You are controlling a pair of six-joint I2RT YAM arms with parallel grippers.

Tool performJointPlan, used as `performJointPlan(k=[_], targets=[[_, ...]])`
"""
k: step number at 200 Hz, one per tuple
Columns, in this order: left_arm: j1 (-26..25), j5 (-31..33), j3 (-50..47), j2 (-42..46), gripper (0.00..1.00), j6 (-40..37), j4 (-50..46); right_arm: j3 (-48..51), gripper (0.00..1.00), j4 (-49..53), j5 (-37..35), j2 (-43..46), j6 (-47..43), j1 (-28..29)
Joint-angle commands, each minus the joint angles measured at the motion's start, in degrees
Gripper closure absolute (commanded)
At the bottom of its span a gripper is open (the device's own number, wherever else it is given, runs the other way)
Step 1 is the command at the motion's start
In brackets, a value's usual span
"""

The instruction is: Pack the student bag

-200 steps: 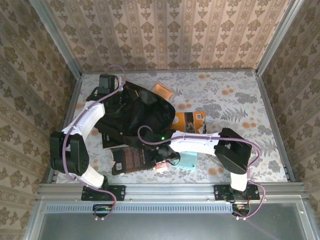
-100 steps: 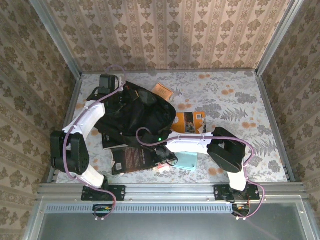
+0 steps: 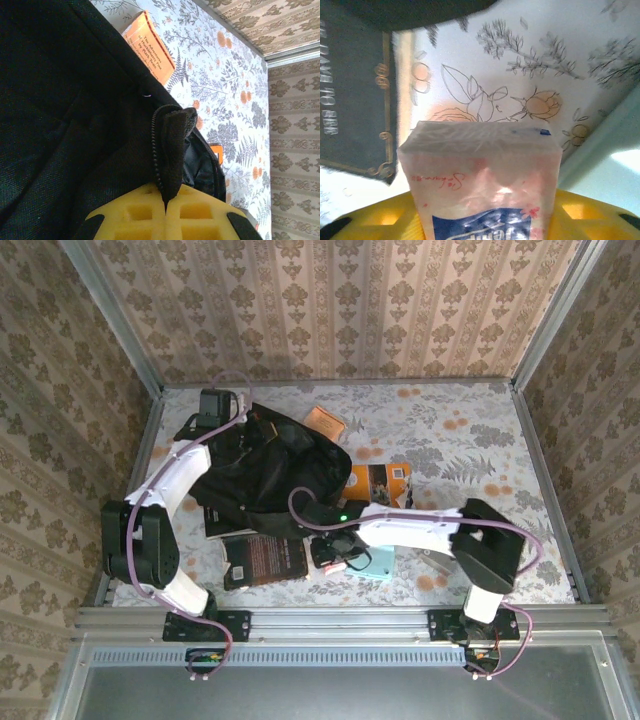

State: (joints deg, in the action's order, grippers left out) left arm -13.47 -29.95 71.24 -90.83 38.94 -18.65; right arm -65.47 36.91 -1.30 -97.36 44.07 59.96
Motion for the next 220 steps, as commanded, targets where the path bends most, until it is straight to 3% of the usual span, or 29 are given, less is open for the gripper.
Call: performJointPlan(k=[1, 37, 78, 160, 198, 220], targets=[[-0.77, 1.24, 4.67, 0.57, 1.0, -4.62, -6.74, 3.64, 0.52, -5.76, 0.46, 9.14, -1.43, -2.02], [-2.45, 4.25, 12.83, 3.09, 1.0, -8.68, -15.12, 6.97, 0.57, -15.17, 7.33, 20.54, -1.73, -8.68], [-2.34, 7.02, 18.64, 4.8, 1.0, -11.76, -21.19, 1.46, 0.57, -23.07, 10.65, 20.95, 1.22, -14.88], [-1.55, 8.22, 28.89, 6.63, 1.0, -14.65, -27.12, -28.39, 0.58, -19.59, 7.66, -10.63, 11.78, -17.0], [-1.58, 8.33, 30.75, 8.9, 1.0, -14.68, -26.92, -38.52, 0.46, -20.05, 9.66, -19.83, 15.82, -16.74], [-1.56, 8.01, 32.33, 9.7, 1.0, -14.33, -26.33, -45.28, 0.45, -18.23, 12.12, -24.97, 17.05, -16.56]])
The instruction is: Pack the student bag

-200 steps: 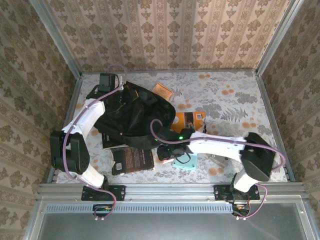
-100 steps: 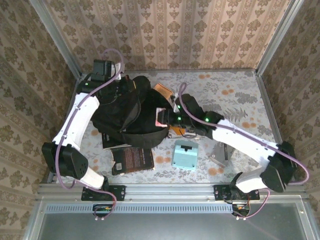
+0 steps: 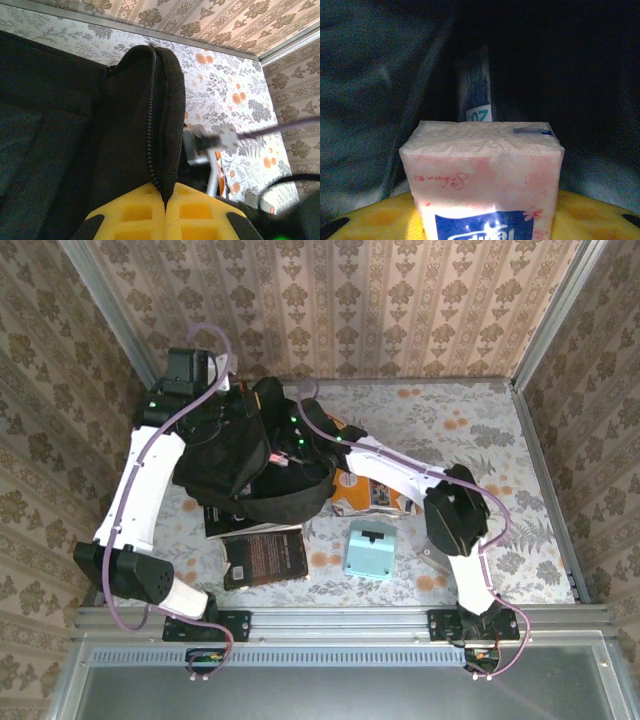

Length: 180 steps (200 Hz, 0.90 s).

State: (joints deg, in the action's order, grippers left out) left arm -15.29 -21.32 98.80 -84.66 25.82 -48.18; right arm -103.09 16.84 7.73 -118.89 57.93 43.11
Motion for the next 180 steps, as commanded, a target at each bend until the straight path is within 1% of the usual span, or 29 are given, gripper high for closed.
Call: performJointPlan(k=[1, 19, 35, 42, 63, 72, 82, 108, 137, 144, 164, 180], targets=[[0.26, -0.68, 4.84, 3.54, 1.0, -1.13, 3.37, -7.97, 0.45, 1.99, 3.13, -3.67, 3.35, 0.3], [0.26, -1.3, 6.04, 3.56, 1.0, -0.54, 5.09, -14.48, 0.45, 5.21, 4.2, -7.8, 3.92, 1.05], [0.3, -1.53, 8.68, 2.35, 1.0, -0.5, 4.63, -20.68, 0.42, 7.78, 4.98, -11.26, 3.96, 2.03], [0.3, -1.77, 9.83, 1.74, 1.0, -0.49, 4.07, -23.35, 0.38, 8.41, 5.95, -12.8, 3.91, 2.35], [0.26, -2.37, 11.1, 1.02, 1.0, -0.6, 3.54, -29.69, 0.2, 7.74, 9.91, -16.11, 2.46, 3.09], [0.34, -2.23, 11.03, 1.13, 1.0, -0.85, 3.46, -31.28, 0.17, 6.9, 11.76, -16.98, 1.61, 3.29], [0.48, -1.99, 10.69, 1.25, 1.0, -1.12, 3.3, -32.27, 0.15, 6.51, 13.19, -17.51, 1.26, 3.29], [1.52, -1.74, 8.71, 2.0, 1.0, -1.55, 3.53, -31.67, 0.15, 5.34, 14.76, -16.94, -0.71, 3.42], [2.24, 2.29, 4.81, 3.48, 1.0, -3.02, 3.57, -29.91, 0.16, 6.91, 14.15, -13.69, -8.66, 3.78], [2.28, 3.32, 3.22, 3.79, 1.0, -3.47, 3.86, -27.75, 0.16, 5.51, 14.38, -12.12, -9.71, 3.73], [2.27, 6.93, -1.21, 4.33, 1.0, -4.56, 4.21, -17.61, 0.17, -1.75, 14.05, -5.84, -11.07, 3.62], [2.28, 6.57, -5.4, 4.42, 1.0, -4.38, 5.68, -11.04, 0.17, -4.52, 11.55, -1.01, -13.6, 3.72]])
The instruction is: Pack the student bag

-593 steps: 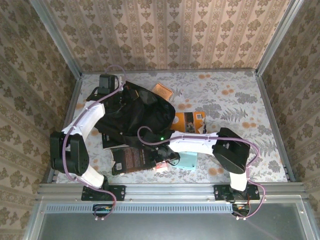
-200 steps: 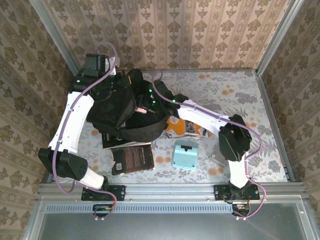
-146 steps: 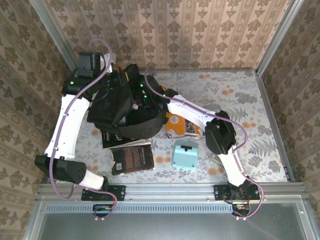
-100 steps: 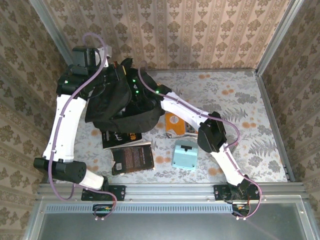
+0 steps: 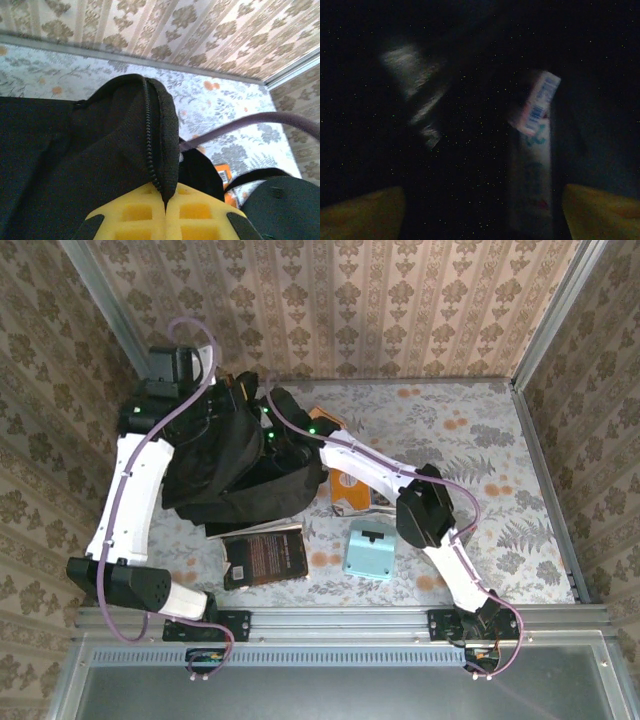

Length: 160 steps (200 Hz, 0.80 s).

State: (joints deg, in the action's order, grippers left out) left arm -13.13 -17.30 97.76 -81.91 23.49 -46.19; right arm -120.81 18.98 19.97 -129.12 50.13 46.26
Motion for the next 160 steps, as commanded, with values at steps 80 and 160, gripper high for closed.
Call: performJointPlan(k=[80, 160], targets=[[-4.92, -2.42, -22.24, 2.03, 1.0, 4.43, 12.42, 31.72, 0.16, 4.58, -23.64, 32.91, -16.21, -0.77], [-11.97, -2.04, -27.47, -0.37, 0.72, 5.66, 13.63, 72.89, 0.17, 7.69, -22.16, 62.15, -9.72, -8.16]])
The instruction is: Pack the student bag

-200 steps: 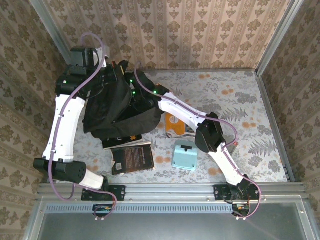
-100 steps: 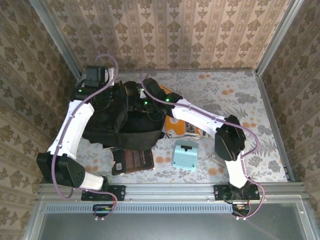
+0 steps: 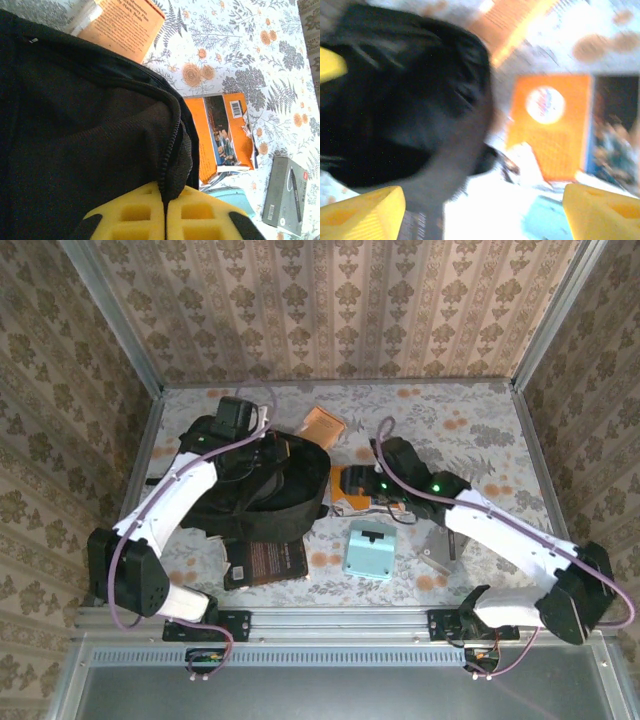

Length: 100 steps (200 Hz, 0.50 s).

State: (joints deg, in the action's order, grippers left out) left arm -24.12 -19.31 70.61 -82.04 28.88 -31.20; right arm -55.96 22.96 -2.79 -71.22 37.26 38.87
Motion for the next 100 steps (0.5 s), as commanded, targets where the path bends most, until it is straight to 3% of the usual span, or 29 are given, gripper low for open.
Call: performJointPlan(k=[1, 14, 29, 69, 100], targets=[[-1.04, -0.03, -0.27, -0.23, 0.7, 0.24, -1.43, 8.36, 0.17, 3.78, 0.68, 4.47, 3.3, -0.84], [-1.69, 0.12, 1.3, 0.44, 0.56, -0.79, -2.98, 12.61, 0.17, 4.45, 1.24, 6.67, 4.81, -1.74], [-4.73, 0.41, 4.15, 1.09, 0.48, -2.19, -5.94, 16.22, 0.17, 4.66, 2.11, 8.38, 5.81, -2.69], [-13.41, -0.59, 8.06, 1.37, 0.34, -1.37, -9.2, 21.52, 0.17, 0.98, 6.39, 7.19, 8.3, -4.62], [-18.35, -5.76, 1.76, 0.67, 0.3, 5.68, -1.67, 22.81, 0.17, -2.97, 8.17, 2.85, 8.66, -5.84]])
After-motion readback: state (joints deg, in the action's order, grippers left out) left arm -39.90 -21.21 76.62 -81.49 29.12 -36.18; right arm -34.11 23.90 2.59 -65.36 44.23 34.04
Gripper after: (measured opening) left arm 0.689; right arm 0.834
